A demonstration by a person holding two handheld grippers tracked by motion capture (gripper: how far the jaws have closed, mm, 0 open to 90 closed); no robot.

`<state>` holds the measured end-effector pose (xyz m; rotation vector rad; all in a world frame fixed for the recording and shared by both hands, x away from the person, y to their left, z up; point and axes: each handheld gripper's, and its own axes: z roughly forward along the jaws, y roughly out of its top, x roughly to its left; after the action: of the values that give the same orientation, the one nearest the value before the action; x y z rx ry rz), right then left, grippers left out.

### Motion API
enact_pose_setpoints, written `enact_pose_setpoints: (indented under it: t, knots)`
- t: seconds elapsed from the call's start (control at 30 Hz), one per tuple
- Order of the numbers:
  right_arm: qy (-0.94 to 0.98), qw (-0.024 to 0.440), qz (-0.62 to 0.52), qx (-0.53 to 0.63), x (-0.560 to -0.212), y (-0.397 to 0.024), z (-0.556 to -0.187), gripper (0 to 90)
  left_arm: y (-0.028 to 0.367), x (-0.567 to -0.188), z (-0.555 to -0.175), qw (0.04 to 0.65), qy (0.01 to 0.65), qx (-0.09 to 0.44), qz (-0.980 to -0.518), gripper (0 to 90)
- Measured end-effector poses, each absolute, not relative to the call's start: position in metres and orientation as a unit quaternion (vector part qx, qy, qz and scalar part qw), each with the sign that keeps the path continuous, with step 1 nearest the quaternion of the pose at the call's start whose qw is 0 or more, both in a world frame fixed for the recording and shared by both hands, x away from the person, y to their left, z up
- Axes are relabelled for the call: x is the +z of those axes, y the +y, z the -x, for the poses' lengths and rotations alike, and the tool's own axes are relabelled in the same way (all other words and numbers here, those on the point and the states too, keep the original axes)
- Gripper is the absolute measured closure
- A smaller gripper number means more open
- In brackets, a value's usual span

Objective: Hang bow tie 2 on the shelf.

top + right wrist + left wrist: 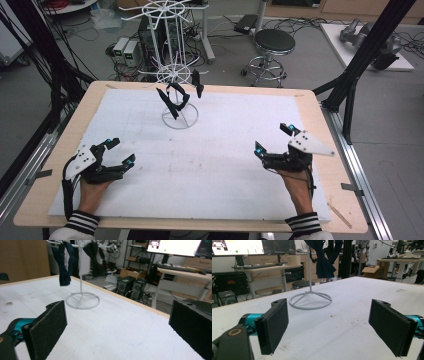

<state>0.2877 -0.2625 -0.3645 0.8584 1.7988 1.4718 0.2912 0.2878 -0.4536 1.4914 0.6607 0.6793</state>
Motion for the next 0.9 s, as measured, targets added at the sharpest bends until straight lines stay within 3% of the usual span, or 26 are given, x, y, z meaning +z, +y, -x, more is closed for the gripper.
enact_pose_setpoints:
  t: [0.3,0.9]
  knots:
    - [0.653,0.336,-0.363,0.574,-0.417,-0.277,-0.272,0.8,0.288,-0.454,-0.291,0.636,0.289,0.297,-0.651,16.6]
    - [0.648,0.328,-0.396,0.562,-0.435,-0.268,-0.285,0.8,0.288,-0.454,-0.291,0.636,0.291,0.297,-0.65,16.6]
